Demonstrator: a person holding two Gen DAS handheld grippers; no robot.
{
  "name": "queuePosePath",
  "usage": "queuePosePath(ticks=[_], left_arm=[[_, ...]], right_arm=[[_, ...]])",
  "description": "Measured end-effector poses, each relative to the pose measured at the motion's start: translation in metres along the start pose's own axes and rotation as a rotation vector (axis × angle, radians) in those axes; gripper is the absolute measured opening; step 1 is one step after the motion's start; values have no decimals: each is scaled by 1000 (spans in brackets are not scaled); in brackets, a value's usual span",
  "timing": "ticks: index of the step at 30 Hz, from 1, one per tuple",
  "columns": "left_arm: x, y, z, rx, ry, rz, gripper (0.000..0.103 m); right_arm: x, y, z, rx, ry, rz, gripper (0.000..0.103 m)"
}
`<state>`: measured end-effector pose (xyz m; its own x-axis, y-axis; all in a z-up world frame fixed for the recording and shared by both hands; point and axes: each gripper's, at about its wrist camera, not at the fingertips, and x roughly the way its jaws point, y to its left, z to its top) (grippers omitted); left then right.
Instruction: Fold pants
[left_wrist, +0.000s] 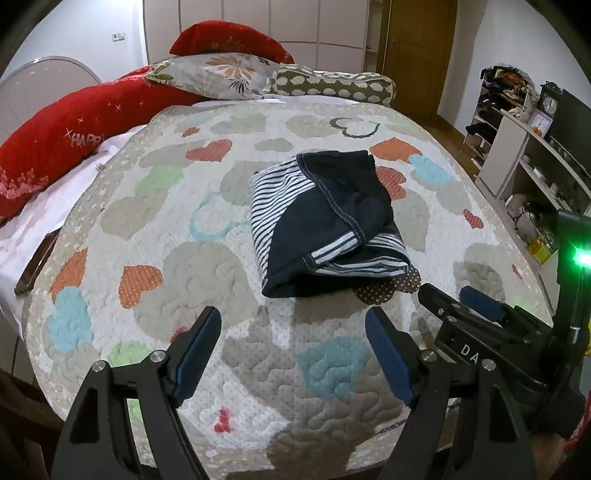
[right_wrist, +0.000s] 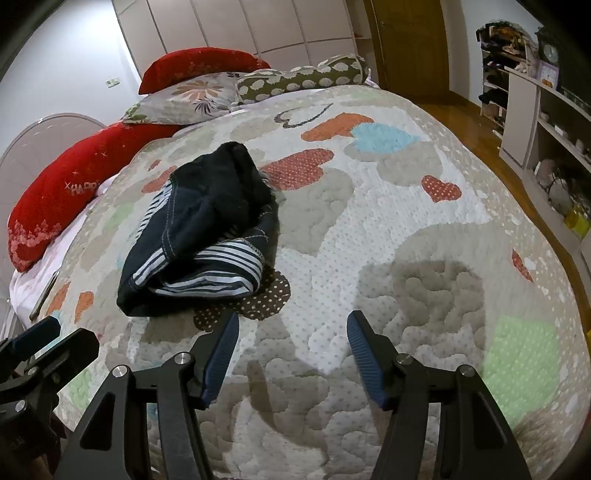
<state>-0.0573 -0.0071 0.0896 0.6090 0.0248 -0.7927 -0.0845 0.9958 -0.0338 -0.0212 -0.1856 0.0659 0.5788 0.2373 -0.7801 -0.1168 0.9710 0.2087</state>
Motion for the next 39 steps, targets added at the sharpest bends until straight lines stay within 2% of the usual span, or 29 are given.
queuePosePath(ticks=[14, 39], left_arm=[[16, 3, -4, -21, 75, -17, 79], [17, 3, -5, -17, 68, -25, 79]], right_arm=[[3, 0, -2, -1, 10, -1, 67], [5, 1, -5, -8, 10, -4, 70]])
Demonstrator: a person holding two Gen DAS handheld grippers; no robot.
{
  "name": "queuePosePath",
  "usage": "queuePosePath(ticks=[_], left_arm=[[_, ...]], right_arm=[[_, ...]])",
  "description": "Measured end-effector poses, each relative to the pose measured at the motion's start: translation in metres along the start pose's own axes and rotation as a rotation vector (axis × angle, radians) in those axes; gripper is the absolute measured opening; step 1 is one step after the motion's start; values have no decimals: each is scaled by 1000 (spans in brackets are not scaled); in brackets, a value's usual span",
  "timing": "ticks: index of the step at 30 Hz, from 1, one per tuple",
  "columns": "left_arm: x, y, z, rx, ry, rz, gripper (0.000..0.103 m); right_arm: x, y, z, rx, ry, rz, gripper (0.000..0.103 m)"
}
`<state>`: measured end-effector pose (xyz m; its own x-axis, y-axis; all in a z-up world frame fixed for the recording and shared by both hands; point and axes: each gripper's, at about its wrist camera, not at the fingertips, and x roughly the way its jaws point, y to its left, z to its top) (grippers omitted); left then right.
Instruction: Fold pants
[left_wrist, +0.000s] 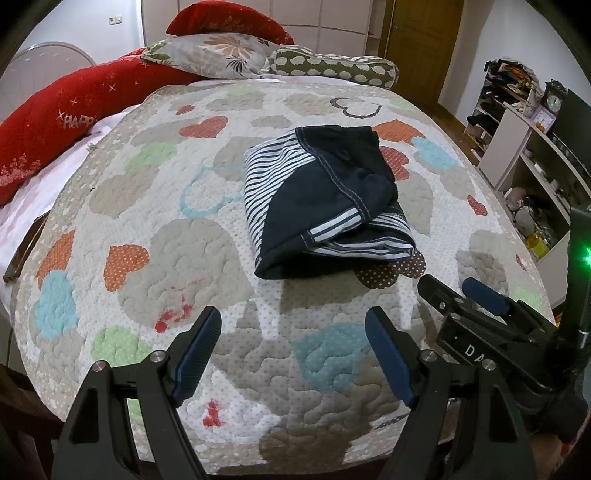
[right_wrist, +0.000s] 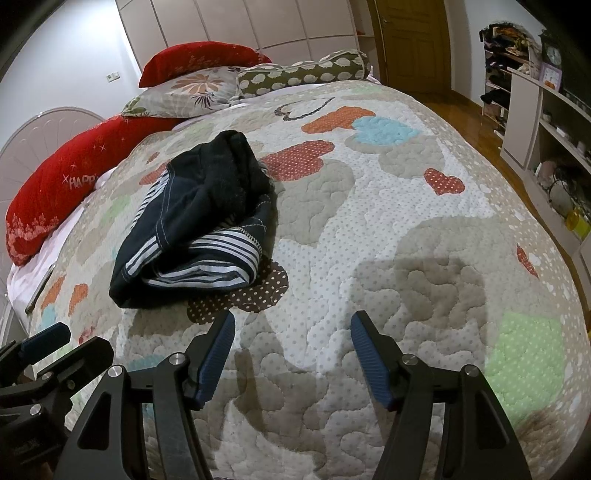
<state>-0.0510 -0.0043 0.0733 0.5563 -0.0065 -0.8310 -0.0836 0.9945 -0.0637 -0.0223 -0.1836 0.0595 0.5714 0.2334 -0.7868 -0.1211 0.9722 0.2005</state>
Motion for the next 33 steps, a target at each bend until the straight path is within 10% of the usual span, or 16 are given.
queuePosePath(ticks=[14, 26, 33], left_arm=[[50, 78, 71, -211, 23, -155, 79], [103, 44, 85, -202, 148, -440, 80], [93, 34, 94, -165, 119, -455, 58]], right_arm=[[44, -44, 75, 211, 33, 275, 75], [94, -35, 95, 341, 126, 506, 87], [112, -10, 107, 252, 199, 524, 48]])
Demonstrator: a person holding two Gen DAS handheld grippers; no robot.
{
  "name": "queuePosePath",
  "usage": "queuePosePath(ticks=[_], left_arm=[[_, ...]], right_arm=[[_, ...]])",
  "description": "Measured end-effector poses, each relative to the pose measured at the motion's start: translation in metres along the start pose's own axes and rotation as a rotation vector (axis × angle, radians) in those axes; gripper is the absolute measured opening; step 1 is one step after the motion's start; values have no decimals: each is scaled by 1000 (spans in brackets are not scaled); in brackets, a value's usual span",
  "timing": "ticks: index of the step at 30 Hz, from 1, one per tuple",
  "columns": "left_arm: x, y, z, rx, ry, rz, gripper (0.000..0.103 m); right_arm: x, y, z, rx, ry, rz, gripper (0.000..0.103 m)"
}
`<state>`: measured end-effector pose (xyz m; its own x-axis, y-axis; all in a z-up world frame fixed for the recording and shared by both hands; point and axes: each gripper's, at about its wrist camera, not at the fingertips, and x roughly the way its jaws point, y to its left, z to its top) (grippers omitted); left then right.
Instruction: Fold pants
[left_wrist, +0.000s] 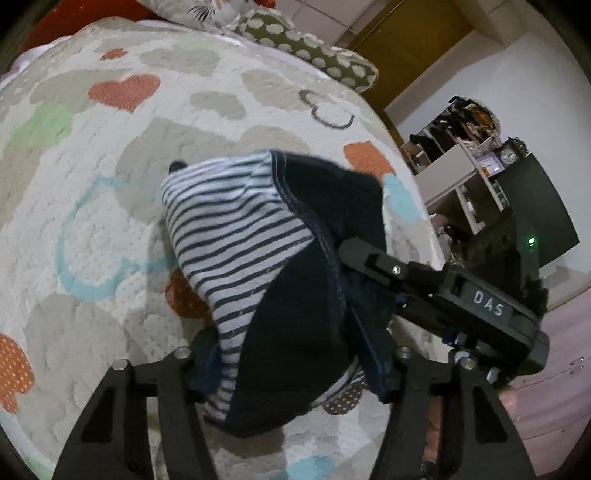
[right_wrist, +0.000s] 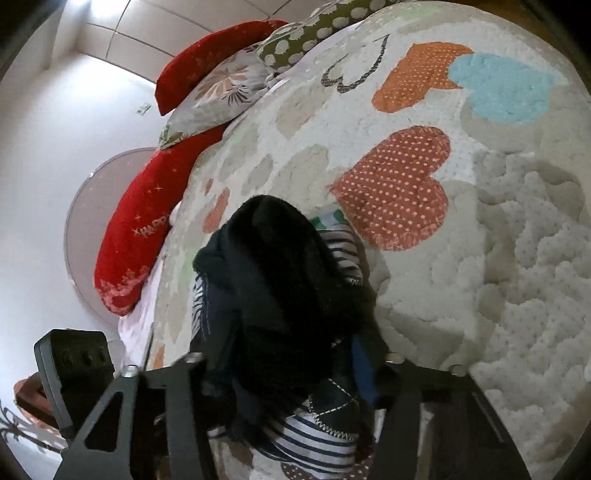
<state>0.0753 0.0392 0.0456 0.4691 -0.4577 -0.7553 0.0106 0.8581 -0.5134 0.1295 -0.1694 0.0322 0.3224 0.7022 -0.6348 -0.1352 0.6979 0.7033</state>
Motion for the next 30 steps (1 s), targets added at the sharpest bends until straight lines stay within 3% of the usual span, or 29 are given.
queuePosePath(ticks=[6, 11, 15, 19, 24, 27, 30], left_arm=[[-13, -19, 27, 28, -58, -8, 58], [-3, -28, 59, 81, -93, 66, 58], [18, -8, 70, 38, -65, 130, 58], [23, 0, 58, 36, -21, 135, 59], [21, -5, 46, 66, -17, 175, 61], [16, -7, 40, 52, -33, 179, 62], [11, -9, 32, 59, -50, 188, 62]], right_arm=[[-10, 10, 15, 2, -34, 42, 45], [-13, 35, 43, -75, -70, -2, 45], [2, 36, 61, -75, -66, -50, 47], [8, 16, 60, -24, -54, -105, 53], [-36, 26, 62, -37, -221, -130, 53], [-48, 47, 67, -58, -235, -20, 53], [-32, 64, 70, -91, -152, 108, 53]])
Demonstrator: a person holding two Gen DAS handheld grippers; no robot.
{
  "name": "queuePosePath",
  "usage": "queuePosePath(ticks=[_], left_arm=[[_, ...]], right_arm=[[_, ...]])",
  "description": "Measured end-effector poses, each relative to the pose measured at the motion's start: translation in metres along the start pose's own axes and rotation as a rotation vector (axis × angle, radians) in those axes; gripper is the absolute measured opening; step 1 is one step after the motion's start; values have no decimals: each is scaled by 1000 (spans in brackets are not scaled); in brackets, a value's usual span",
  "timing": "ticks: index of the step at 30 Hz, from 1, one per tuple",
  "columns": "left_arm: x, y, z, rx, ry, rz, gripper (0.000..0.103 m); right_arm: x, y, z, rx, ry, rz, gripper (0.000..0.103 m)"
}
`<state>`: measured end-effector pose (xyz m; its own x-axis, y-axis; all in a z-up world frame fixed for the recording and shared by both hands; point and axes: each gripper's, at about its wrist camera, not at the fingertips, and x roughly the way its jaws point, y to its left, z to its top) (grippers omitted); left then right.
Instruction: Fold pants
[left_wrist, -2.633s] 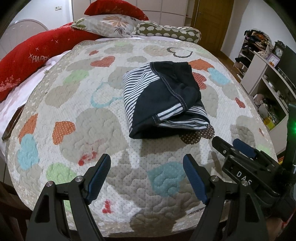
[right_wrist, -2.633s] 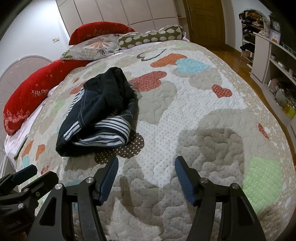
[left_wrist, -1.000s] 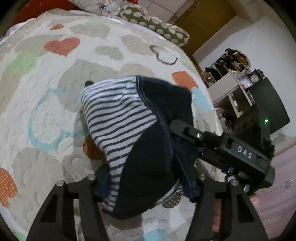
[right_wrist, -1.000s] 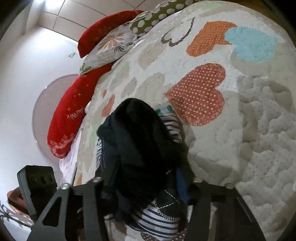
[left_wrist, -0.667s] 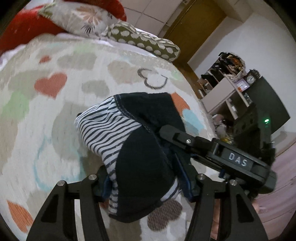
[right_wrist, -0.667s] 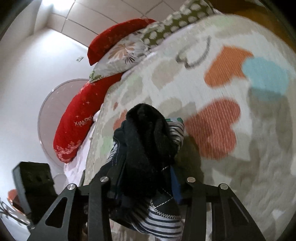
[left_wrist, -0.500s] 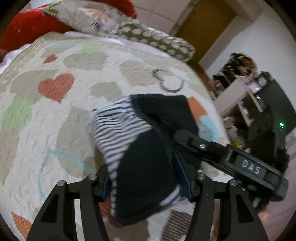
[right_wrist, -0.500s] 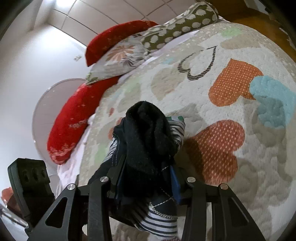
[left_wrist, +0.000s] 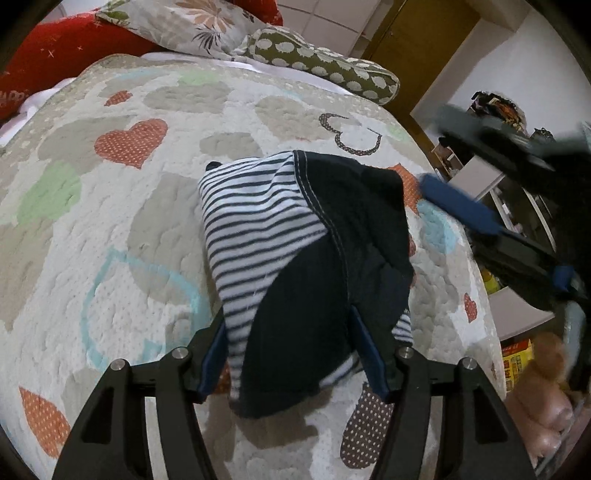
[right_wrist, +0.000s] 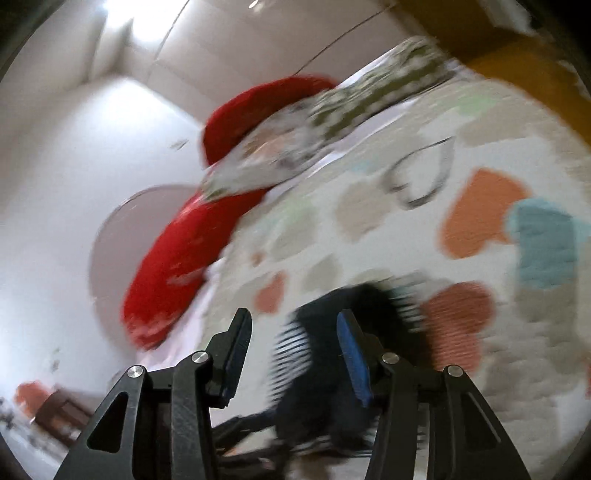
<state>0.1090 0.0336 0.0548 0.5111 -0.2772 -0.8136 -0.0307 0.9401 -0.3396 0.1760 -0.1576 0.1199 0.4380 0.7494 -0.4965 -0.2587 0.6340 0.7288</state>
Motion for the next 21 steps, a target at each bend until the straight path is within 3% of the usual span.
queuePosePath(ticks=[2, 6, 10, 13, 17, 21], left_arm=[[1, 0, -4, 9, 3, 12, 63], [4, 9, -8, -15, 31, -6, 63], [-6, 12, -12, -30, 11, -8, 63], [-22, 11, -19, -29, -30, 12, 66], [-46, 6, -34, 2, -117, 109, 70], [-72, -3, -51, 40, -235, 213, 72]], right_arm=[[17, -4, -1, 25, 44, 9, 53], [39, -47, -14, 176, 57, -121, 53], [24, -65, -21, 244, 20, -84, 53], [0, -55, -21, 198, -41, -142, 64], [-32, -46, -34, 137, -94, -200, 65], [-51, -27, -65, 9, -117, -313, 65]])
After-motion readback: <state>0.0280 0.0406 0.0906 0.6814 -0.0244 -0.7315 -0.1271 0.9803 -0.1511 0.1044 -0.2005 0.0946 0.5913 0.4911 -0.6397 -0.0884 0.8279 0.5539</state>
